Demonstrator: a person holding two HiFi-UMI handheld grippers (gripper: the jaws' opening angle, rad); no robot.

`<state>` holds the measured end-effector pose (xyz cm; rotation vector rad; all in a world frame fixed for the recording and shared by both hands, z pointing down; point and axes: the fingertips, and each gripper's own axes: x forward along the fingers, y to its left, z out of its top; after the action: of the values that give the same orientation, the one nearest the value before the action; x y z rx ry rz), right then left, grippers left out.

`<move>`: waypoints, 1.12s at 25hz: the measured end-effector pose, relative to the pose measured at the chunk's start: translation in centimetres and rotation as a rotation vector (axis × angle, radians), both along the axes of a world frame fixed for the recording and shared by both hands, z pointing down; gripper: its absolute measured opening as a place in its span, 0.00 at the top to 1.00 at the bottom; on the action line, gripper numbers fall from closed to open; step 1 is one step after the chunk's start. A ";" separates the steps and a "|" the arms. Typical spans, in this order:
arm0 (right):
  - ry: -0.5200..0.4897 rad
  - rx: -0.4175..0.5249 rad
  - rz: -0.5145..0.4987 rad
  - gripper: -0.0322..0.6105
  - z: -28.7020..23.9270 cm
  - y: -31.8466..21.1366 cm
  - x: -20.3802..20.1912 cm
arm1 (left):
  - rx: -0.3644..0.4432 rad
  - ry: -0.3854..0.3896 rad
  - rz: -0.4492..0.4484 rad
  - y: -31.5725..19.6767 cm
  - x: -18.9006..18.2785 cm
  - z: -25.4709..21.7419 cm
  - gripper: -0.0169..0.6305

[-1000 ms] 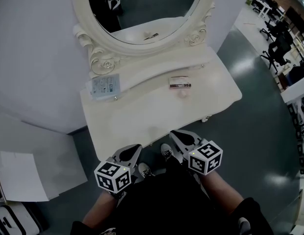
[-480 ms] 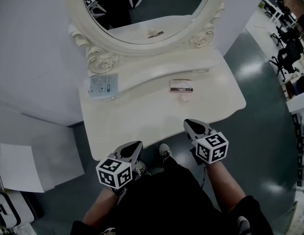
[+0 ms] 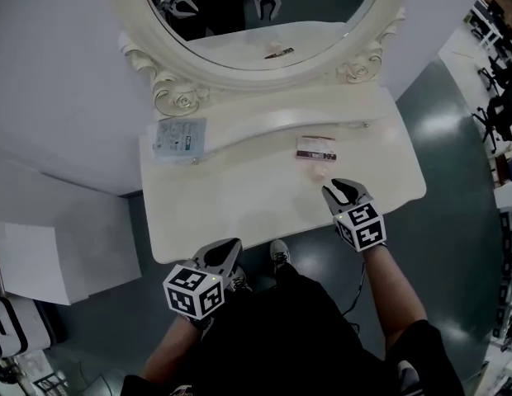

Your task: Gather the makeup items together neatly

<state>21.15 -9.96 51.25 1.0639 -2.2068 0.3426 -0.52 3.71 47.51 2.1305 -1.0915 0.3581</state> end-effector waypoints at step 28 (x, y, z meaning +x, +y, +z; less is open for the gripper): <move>0.264 -0.161 -0.417 0.70 8.2 -5.0 -1.6 | -0.045 -0.020 -0.224 -2.8 -0.9 1.1 0.96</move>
<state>19.58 -14.93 59.42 0.5105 -2.0563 0.1776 -1.45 0.96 48.61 1.9446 -1.3065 0.2953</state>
